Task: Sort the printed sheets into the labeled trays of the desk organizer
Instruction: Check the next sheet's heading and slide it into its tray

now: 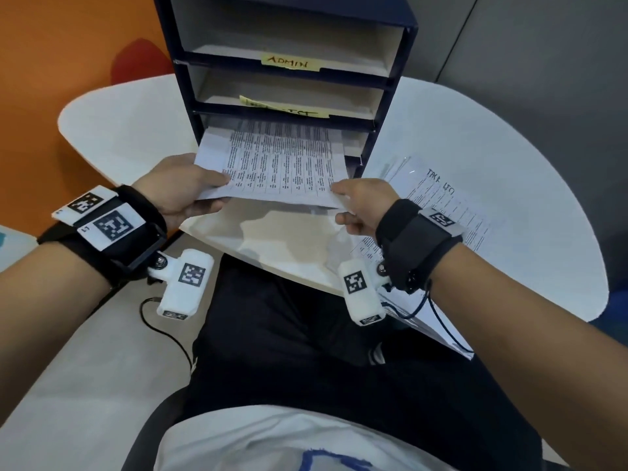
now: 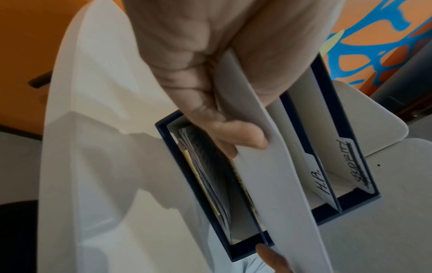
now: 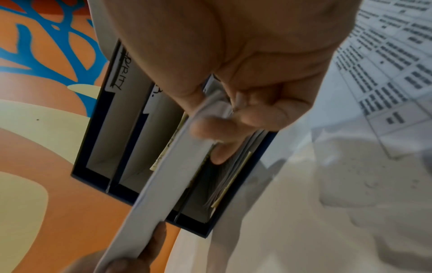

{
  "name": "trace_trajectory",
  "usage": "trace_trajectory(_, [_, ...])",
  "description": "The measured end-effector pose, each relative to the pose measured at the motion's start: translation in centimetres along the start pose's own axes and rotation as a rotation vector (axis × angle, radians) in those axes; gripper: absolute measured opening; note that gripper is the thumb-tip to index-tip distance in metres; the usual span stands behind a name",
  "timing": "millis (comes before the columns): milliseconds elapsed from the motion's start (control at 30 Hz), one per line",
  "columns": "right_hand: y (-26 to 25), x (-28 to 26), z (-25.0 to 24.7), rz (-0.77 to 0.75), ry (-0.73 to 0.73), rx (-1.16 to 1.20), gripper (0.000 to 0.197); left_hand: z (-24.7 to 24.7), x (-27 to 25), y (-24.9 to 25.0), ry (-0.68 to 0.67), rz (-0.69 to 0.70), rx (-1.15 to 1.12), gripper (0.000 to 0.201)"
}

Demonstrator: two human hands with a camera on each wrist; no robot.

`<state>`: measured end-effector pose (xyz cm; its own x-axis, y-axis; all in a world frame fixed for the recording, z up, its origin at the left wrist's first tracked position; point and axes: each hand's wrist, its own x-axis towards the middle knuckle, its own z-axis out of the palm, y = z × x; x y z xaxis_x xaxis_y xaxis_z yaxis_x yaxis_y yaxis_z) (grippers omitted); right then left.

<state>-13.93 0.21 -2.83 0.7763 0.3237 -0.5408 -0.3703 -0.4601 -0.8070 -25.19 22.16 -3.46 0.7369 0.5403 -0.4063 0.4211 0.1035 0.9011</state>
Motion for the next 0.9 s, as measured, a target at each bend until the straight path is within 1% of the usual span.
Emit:
trace_trajectory(67, [0.1, 0.4, 0.3, -0.018, 0.012, 0.032, 0.004, 0.3, 0.2, 0.1, 0.024, 0.012, -0.075, 0.008])
trace_trajectory(100, [0.1, 0.7, 0.4, -0.034, 0.018, 0.077, 0.01, 0.4, 0.3, 0.2, 0.023, 0.017, -0.135, 0.007])
trace_trajectory(133, [0.0, 1.0, 0.6, -0.046, 0.029, 0.146, 0.021, 0.4, 0.4, 0.4, 0.01, 0.018, -0.208, 0.008])
trace_trajectory(167, [-0.2, 1.2, 0.6, -0.048, 0.049, 0.227, 0.039, 0.3, 0.6, 0.5, -0.007, 0.014, -0.285, 0.011])
trace_trajectory(200, [-0.5, 1.4, 0.7, -0.054, 0.068, 0.309, 0.048, 0.2, 0.7, 0.7, -0.022, 0.004, -0.354, 0.013])
trace_trajectory(233, [-0.8, 1.7, 0.7, -0.062, 0.081, 0.386, 0.056, 0.1, 0.9, 0.7, -0.031, -0.006, -0.399, 0.012])
trace_trajectory(267, [-1.2, 1.9, 0.7, -0.066, 0.089, 0.456, 0.059, -0.1, 1.0, 0.7, -0.033, -0.015, -0.41, 0.01])
trace_trajectory(300, [-1.7, 2.1, 0.6, -0.064, 0.087, 0.508, 0.058, -0.1, 1.2, 0.6, -0.031, -0.022, -0.392, 0.01])
trace_trajectory(333, [-2.1, 2.4, 0.3, -0.05, 0.076, 0.534, 0.052, -0.1, 1.5, 0.5, -0.028, -0.026, -0.36, 0.012])
trace_trajectory(433, [-2.6, 2.5, -0.7, 0.003, 0.047, 0.462, 0.017, 0.2, 2.3, 0.5, -0.002, -0.013, -0.287, 0.013])
trace_trajectory(467, [-2.6, 2.6, -1.0, 0.01, 0.053, 0.433, 0.01, 0.4, 2.6, 0.6, 0.007, -0.008, -0.281, 0.014])
trace_trajectory(533, [-2.7, 2.8, -1.2, 0.007, 0.08, 0.393, 0.009, 1.0, 3.1, 1.2, 0.025, -0.002, -0.29, 0.015])
trace_trajectory(600, [-3.0, 3.5, -1.0, 0.008, 0.082, 0.405, 0.009, 1.6, 3.6, 1.7, 0.045, -0.005, -0.313, 0.017])
trace_trajectory(667, [-3.6, 4.2, -0.4, 0.007, 0.076, 0.469, 0.012, 2.0, 4.2, 2.0, 0.077, -0.023, -0.342, 0.017])
trace_trajectory(733, [-3.9, 4.8, 0.2, -0.011, 0.079, 0.544, 0.021, 2.1, 4.6, 2.1, 0.103, -0.04, -0.385, 0.016])
trace_trajectory(800, [-4.0, 5.1, 0.8, -0.042, 0.054, 0.641, 0.027, 2.2, 4.9, 2.2, 0.103, -0.053, -0.417, 0.018])
trace_trajectory(900, [-3.8, 5.4, 1.3, -0.046, -0.018, 0.735, 0.03, 2.7, 5.3, 2.0, 0.079, -0.038, -0.449, 0.022])
